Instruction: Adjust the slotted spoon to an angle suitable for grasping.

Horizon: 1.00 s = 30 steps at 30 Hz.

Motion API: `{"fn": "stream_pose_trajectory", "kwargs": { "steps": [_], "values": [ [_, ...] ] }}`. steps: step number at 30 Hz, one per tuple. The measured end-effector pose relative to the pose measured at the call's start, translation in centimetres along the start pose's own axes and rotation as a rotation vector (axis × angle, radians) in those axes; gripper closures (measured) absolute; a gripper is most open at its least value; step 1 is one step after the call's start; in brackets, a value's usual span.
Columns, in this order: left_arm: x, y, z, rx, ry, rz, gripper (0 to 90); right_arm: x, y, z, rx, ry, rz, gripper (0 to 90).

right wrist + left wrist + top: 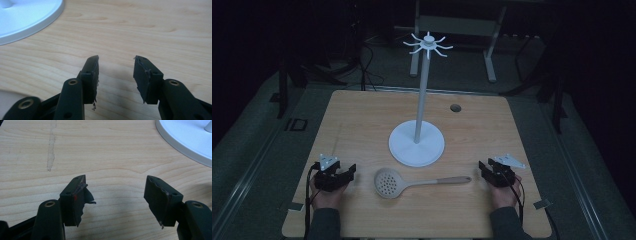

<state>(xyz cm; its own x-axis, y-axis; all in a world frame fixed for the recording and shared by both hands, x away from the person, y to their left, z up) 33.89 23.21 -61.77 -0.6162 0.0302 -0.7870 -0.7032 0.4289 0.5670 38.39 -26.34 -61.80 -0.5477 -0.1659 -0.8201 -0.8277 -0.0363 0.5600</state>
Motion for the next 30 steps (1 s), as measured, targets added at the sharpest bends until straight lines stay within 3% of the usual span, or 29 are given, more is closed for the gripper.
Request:
{"fn": "stream_pose_trajectory", "kwargs": {
  "steps": [1,5,8,13,21,30],
  "values": [
    [0.0,0.0,0.0,0.001,-0.002,-0.001,35.0,0.0,0.2,0.0,0.025,0.012,-0.014,57.4],
    [-0.3,0.3,-0.1,0.002,-0.006,-0.014,35.1,0.0,1.0,0.2,0.05,0.033,-0.032,66.2],
    [-0.2,0.3,0.0,-0.001,-0.005,-0.014,35.0,-0.1,2.0,0.0,0.069,0.002,-0.017,76.6],
    [-0.4,0.4,-0.1,-0.002,-0.004,-0.023,35.0,0.6,2.5,0.6,0.031,-0.026,0.041,89.6],
    [-0.5,0.7,-0.6,0.019,-0.013,-0.027,35.0,1.5,2.5,2.1,-0.071,-0.035,0.141,90.0],
    [-0.7,1.4,-1.4,0.066,-0.017,-0.042,38.0,2.0,2.3,3.5,-0.11,-0.029,0.189,90.0]
  ]
}}
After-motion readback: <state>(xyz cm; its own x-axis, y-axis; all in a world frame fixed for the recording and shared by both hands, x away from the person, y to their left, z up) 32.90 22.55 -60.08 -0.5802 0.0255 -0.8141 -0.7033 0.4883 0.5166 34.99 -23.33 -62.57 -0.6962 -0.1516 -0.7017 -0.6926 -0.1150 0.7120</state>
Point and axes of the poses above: each handheld gripper's, and its own axes: y roughly backward along the jaws, x roughly out of its underside, z roughly to its left, the point moved 8 cm from there along -y, roughly forward along the jaws, and after that the axes turned 14 degrees about x, right-handed, at the moved point
